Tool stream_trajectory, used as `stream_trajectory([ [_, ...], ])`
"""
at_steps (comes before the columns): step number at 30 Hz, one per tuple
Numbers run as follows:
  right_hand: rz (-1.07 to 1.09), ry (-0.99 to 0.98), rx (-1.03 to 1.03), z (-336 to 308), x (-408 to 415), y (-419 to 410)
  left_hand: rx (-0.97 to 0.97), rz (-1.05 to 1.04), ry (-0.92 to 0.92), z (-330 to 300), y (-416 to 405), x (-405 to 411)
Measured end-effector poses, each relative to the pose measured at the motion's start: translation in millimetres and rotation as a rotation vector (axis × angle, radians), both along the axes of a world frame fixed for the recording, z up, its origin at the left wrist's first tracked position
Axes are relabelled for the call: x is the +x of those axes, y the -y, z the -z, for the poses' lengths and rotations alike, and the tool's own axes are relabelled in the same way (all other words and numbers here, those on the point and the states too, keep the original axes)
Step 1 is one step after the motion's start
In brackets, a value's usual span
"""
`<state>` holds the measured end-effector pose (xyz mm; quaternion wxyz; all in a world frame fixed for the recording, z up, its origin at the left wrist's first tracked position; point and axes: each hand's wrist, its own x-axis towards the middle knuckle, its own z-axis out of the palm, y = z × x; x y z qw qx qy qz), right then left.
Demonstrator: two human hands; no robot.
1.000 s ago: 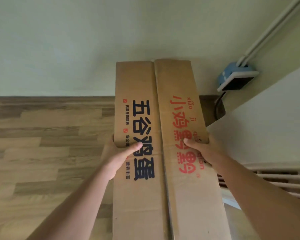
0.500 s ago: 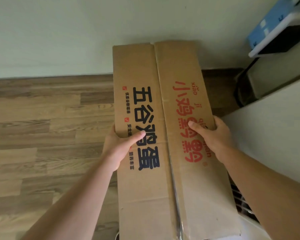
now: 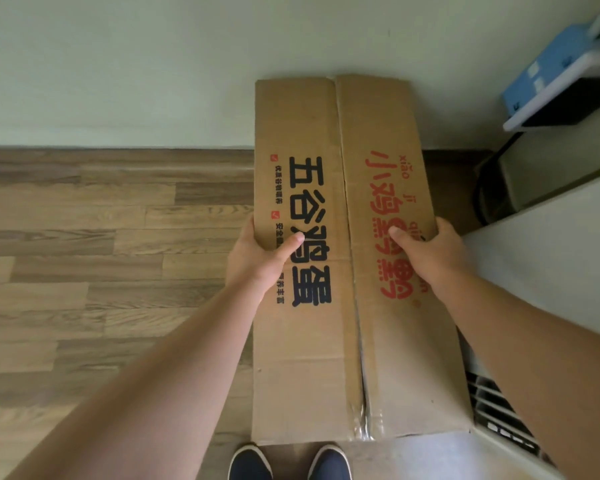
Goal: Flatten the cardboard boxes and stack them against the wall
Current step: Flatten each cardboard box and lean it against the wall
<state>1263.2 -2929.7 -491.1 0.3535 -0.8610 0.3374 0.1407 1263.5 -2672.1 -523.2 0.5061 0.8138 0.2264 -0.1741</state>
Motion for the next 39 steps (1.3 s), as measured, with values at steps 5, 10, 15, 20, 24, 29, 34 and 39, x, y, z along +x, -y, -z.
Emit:
stream_trajectory([
  [5, -0.141, -0.055, -0.055, -61, -14, -45, 0.125, 0.145, -0.098, -68, -30, -34],
  [10, -0.351, -0.026, -0.056, -155, -18, -122, 0.146, 0.029, -0.086, -164, -98, -61],
  [15, -0.53, -0.004, 0.017, -257, -22, -208, 0.226, -0.118, 0.013, -265, -159, -88],
  [20, -0.801, 0.042, 0.071, -360, -49, -317, 0.239, -0.4, 0.105, -369, -237, -139],
  [24, -1.03, 0.124, 0.09, -426, -85, -417, 0.29, -0.574, 0.175, -440, -313, -187],
  [29, -1.221, 0.152, 0.135, -481, -145, -559, 0.367, -0.725, 0.185, -497, -428, -275],
  [34, -1.347, 0.143, 0.227, -516, -233, -708, 0.404, -0.879, 0.157, -540, -549, -384],
  [39, -1.495, 0.118, 0.282, -541, -304, -831, 0.527, -0.952, 0.105, -574, -653, -474],
])
